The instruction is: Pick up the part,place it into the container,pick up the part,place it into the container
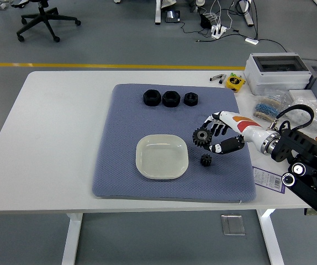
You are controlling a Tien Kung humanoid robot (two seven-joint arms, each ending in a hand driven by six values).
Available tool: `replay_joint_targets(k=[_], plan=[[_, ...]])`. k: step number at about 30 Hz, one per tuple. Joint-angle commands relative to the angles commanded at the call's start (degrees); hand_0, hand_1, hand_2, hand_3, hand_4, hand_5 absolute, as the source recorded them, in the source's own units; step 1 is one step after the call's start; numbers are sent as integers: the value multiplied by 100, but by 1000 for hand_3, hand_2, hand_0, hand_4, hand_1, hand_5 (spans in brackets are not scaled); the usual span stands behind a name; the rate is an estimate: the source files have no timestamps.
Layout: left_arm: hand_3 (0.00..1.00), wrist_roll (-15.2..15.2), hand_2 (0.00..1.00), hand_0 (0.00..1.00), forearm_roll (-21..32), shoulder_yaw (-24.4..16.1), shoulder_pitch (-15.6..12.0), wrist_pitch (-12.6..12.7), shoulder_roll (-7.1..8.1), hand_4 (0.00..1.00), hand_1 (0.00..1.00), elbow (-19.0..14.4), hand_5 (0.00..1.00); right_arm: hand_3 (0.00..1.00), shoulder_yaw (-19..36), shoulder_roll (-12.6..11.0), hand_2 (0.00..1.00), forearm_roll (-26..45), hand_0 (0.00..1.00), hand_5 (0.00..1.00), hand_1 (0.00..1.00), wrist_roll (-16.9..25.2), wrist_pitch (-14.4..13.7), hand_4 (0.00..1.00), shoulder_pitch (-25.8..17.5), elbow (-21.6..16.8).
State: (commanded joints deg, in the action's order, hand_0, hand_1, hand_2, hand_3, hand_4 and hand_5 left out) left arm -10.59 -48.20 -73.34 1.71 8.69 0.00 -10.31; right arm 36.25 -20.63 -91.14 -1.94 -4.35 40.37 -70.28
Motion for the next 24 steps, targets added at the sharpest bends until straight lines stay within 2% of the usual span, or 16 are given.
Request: replay_joint_targets(k=[3, 7, 8, 13, 14, 19, 20, 24], plan=[[582, -17, 840, 826, -8, -3, -16, 6, 0, 510, 813, 0, 702, 490, -285, 227, 497, 163, 476, 234, 479, -60, -225, 693, 133, -9], [582, -26, 840, 826, 14, 25, -23, 6, 0, 510, 813, 0, 702, 490, -579, 477, 497, 138, 476, 234, 479, -82, -349, 693, 317, 105], [582, -26, 840, 826, 23, 30, -24, 7, 0, 510, 812, 0, 703, 491, -672, 566, 499, 145, 450, 242, 478, -90, -397, 694, 382, 174], [582, -30, 840, 826, 40, 54, -20, 12, 0, 510, 812, 0, 703, 491, -1072, 929, 499, 192, 450, 242, 478, -107, -601, 694, 664, 537], [581, -30, 840, 826, 44, 62, -18, 11, 0, 509, 811, 0, 702, 539, -1134, 983, 539, 209, 464, 259, 521, -99, -626, 730, 707, 594], [581, -25, 840, 826, 63, 86, -1, 15, 0, 509, 811, 0, 702, 539, -1358, 1224, 539, 81, 464, 259, 521, -38, -534, 730, 897, 892], [581, -25, 840, 827, 62, 91, 1, 14, 0, 509, 811, 0, 701, 839, -1366, 1242, 722, 29, 624, 443, 659, -55, -478, 998, 913, 922], [581, -16, 840, 827, 81, 91, 7, 18, 0, 509, 811, 0, 701, 839, -1377, 1264, 722, -125, 624, 443, 659, -90, -320, 998, 940, 1003]])
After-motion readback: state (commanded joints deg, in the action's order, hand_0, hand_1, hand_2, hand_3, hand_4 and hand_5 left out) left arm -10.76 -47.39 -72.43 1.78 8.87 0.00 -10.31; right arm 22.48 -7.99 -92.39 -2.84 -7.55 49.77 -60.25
